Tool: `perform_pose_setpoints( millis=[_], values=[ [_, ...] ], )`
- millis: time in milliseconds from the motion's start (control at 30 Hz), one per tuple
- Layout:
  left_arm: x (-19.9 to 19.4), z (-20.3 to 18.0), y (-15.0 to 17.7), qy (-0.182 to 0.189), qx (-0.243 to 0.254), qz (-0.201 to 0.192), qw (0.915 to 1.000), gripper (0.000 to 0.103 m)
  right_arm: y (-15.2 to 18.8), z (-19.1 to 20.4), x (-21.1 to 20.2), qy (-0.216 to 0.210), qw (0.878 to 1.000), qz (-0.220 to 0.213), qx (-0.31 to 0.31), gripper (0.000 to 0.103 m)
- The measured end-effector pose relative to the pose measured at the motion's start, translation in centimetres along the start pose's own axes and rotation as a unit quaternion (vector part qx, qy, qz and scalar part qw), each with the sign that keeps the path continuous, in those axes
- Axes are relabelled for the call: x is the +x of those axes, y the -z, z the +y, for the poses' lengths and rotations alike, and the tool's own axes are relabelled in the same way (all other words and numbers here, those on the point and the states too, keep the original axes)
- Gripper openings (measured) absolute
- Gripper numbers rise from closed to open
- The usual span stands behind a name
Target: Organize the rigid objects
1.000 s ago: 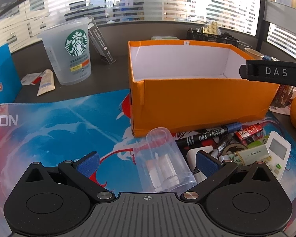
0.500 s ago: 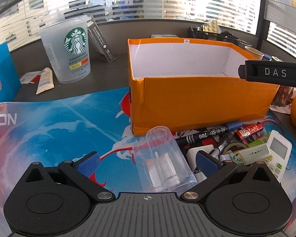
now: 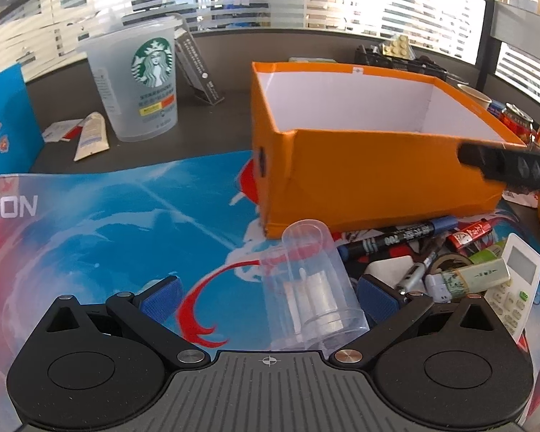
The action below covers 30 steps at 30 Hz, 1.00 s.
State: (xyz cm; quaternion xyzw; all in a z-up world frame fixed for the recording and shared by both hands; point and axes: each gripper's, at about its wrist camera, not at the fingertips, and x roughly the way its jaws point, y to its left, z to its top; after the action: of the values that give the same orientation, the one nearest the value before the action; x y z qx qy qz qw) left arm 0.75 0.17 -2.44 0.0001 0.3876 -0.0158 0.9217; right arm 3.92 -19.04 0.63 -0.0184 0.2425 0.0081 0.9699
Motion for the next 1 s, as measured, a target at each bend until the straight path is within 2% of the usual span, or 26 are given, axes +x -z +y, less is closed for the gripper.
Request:
perform_pose_setpoints(
  millis=[200, 333, 433, 533, 600, 700, 833, 900, 1000],
  values=[
    [-1.3, 3.3, 0.0, -0.011, -0.034, -0.028, 0.9990, 0.103, 2.9, -1.7, -1.7, -0.024, 0.999, 0.003, 0.025, 0.103],
    [-1.4, 4.5, 0.2, -0.005, -0.044, -0.034, 0.9984, 0.103, 5.5, -3.0, -2.9, -0.069, 0.996, -0.004, 0.059, 0.103],
    [-1.2, 4.7, 0.3, -0.008, -0.044, -0.028, 0.9986, 0.103, 6.7, -2.8, -3.1, -0.042, 0.998, 0.005, 0.048, 0.103],
    [-1.5, 4.1, -0.1, 0.021, -0.044, -0.037, 0.9981, 0.103, 7.6, -2.6, -3.4, -0.029, 0.999, 0.001, 0.034, 0.103],
    [-1.4, 3.0, -0.6, 0.028, -0.025, -0.045, 0.9982, 0.103, 8.4, -2.2, -3.1, -0.023, 0.999, 0.014, 0.026, 0.103],
    [-0.6, 2.3, -0.5, -0.002, 0.007, -0.045, 0.9990, 0.103, 9.0, -1.3, -2.4, -0.017, 0.999, 0.027, 0.020, 0.103],
    [0.2, 3.3, -0.3, -0.047, 0.000, -0.052, 0.9976, 0.103, 9.4, -0.7, -2.2, -0.009, 0.999, 0.029, 0.011, 0.103],
    [0.2, 4.4, -0.1, -0.059, -0.011, -0.057, 0.9966, 0.103, 9.6, -0.7, -2.0, -0.012, 0.999, 0.031, 0.020, 0.103],
    [1.0, 5.6, 0.1, -0.053, -0.026, -0.030, 0.9978, 0.103, 10.2, -0.8, -2.1, -0.013, 0.999, 0.033, 0.031, 0.103]
  ],
)
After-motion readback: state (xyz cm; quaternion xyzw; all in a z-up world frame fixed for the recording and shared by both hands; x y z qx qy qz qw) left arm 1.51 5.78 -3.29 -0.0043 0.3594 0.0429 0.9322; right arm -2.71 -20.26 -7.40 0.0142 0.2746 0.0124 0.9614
